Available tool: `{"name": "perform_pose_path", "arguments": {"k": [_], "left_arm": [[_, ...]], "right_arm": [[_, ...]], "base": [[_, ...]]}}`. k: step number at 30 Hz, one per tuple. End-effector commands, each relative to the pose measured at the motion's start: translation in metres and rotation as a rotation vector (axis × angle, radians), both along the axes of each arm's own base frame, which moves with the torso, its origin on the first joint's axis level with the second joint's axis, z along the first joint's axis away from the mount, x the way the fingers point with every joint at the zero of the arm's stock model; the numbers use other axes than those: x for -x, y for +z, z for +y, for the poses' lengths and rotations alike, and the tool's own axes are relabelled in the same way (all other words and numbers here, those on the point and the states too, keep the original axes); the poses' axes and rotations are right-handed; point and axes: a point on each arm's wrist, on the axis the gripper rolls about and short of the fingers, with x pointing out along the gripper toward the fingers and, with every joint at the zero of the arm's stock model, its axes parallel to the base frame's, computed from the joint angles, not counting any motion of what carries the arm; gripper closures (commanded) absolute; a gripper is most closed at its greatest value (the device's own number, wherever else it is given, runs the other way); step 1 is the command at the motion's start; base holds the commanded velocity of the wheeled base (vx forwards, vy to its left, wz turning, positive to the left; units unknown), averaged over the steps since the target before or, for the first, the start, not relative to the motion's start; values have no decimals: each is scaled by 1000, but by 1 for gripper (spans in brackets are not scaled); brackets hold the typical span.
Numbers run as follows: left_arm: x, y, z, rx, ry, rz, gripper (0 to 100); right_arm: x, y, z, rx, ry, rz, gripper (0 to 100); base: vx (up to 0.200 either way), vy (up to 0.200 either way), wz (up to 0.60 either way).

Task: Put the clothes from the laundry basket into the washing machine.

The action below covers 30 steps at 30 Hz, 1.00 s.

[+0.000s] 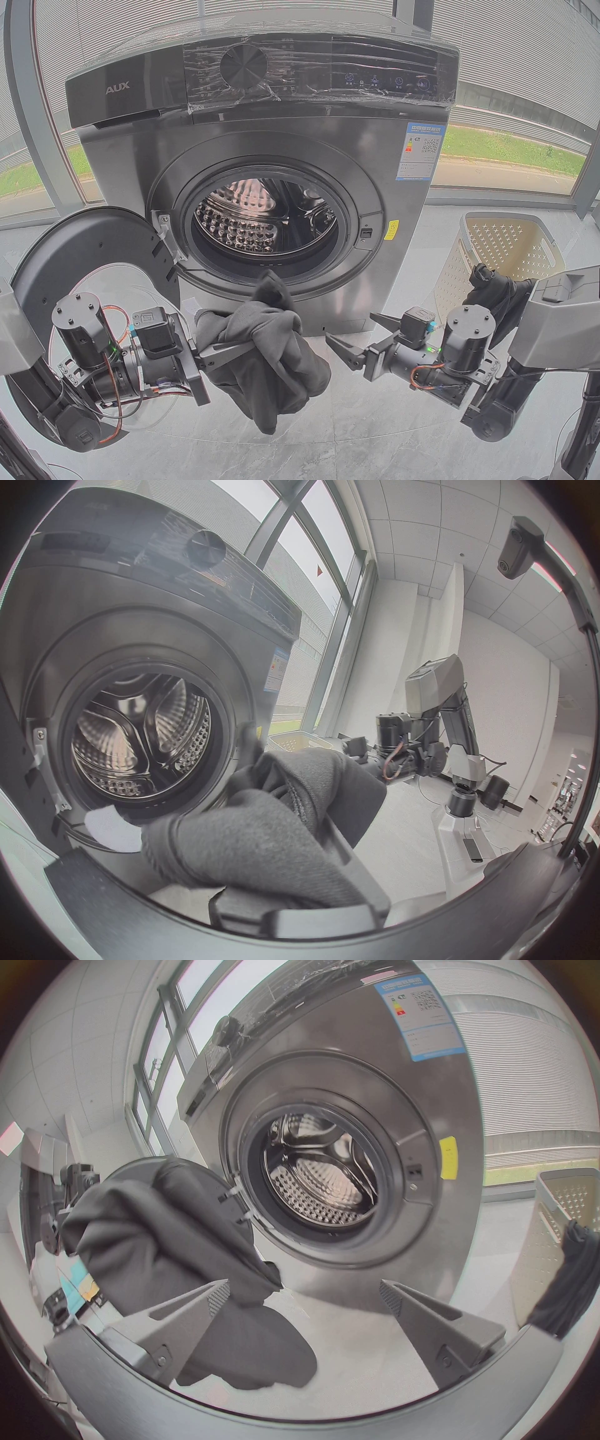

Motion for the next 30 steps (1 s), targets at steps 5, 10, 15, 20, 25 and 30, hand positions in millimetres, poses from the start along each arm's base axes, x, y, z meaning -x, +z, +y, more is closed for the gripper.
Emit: {"name": "perform_pose_path", "arguments": {"k": [5, 10, 15, 20, 25, 30], "left_arm": [[-4, 15, 9, 37, 187, -49, 100], [-7, 16, 8, 74, 313, -11, 100], [-14, 10, 5, 67, 393, 3, 100], [-9, 4, -10, 53, 384, 23, 100], [-14, -11, -20, 7, 462, 52, 100], [-23, -13, -25, 15, 513, 49, 100]], "right_arm": [[20, 20, -54, 52, -76, -15, 0], [19, 18, -61, 55, -93, -2, 0], [15, 16, -70, 61, -128, 9, 0], [16, 19, -71, 53, -121, 2, 0], [17, 19, -69, 53, -113, 1, 0], [17, 19, -69, 53, -113, 2, 0]], "base": [[0, 0, 0], [0, 0, 0], [0, 0, 0], [0, 0, 0], [0, 0, 0], [0, 0, 0]]}}
